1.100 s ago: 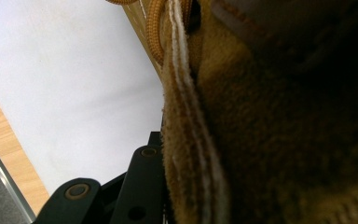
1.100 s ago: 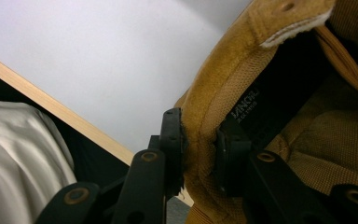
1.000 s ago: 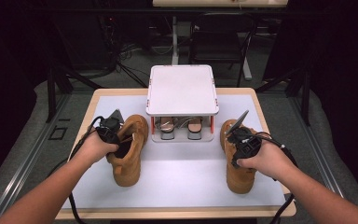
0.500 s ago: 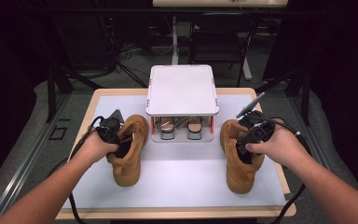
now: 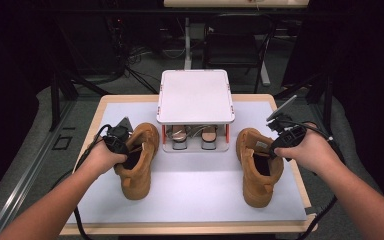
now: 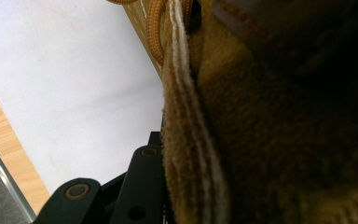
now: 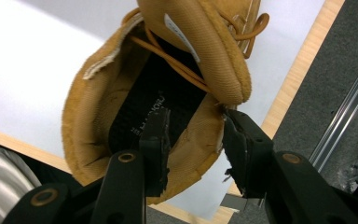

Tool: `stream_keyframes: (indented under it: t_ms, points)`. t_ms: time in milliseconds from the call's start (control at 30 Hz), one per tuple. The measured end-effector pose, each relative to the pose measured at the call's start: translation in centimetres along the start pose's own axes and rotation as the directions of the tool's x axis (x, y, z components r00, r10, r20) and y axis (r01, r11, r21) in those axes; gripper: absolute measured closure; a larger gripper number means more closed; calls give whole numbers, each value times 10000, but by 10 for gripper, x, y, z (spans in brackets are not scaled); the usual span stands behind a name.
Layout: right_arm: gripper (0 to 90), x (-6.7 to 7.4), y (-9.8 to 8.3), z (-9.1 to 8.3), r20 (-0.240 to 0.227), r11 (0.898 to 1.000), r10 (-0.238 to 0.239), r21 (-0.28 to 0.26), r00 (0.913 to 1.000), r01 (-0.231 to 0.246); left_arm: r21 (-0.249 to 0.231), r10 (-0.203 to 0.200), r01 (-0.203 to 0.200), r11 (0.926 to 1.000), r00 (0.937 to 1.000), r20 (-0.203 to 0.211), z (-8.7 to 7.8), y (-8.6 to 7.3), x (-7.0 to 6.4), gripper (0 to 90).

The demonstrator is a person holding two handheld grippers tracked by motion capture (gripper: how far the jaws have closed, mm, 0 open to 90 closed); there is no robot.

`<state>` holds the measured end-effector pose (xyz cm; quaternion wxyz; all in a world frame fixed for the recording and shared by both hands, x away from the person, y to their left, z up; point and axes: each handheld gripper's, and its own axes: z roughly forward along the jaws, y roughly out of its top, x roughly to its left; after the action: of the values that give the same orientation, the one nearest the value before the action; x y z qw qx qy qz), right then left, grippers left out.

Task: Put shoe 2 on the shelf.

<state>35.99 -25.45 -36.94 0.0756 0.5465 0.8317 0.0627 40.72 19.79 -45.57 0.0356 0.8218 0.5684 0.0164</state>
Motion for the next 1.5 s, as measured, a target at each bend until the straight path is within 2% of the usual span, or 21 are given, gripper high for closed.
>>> stream_keyframes:
  t_ms: [133,167,200,333,400,567,700,767,800,1067,1233,1333,1500]
  points:
    - [612,-4,0,3,29,9999,42,154,10000,-43,-2,-3,3,10000,10000,-3,0,0,0,763]
    - [612,-5,0,3,-53,9998,203,-50,9998,-203,-4,-5,5,10000,10000,-6,0,0,0,762]
    - [614,-6,1,3,56,9998,215,-34,9998,-214,-4,-5,5,10000,10000,-6,0,0,0,762]
    - [614,-9,0,7,94,9996,232,169,9997,-233,-2,-4,4,10000,10000,-7,0,0,0,762]
    - [613,-10,-2,14,-3,9990,454,26,9990,-454,-5,-10,10,10000,10000,-8,0,0,0,763]
    - [612,-15,-3,24,-91,9985,442,343,9990,-438,-4,-12,12,10000,10000,-2,0,0,0,763]
    - [613,-16,-5,33,-194,9974,688,242,9974,-683,-5,-8,8,10000,10000,6,0,0,0,763]
    - [616,-17,-5,39,-265,9973,576,480,9980,-563,-10,-8,8,10000,10000,13,0,0,0,763]
    - [618,-16,-6,42,-329,9972,683,337,9971,-672,-10,-9,9,10000,10000,10,0,0,0,763]
    - [631,-15,-8,54,-362,9971,709,297,9968,-698,-10,-14,14,10000,10000,0,0,0,0,764]
    - [642,-15,-9,61,-445,9971,626,469,9970,-605,-16,-41,41,10000,10000,14,0,-1,0,764]
    - [649,-13,-11,65,-375,9969,734,308,9966,-722,-37,-46,46,10000,10000,21,0,-1,0,765]
    - [673,-13,-12,71,-237,9975,621,359,9978,-613,-51,-36,36,10000,10000,58,0,-1,1,765]
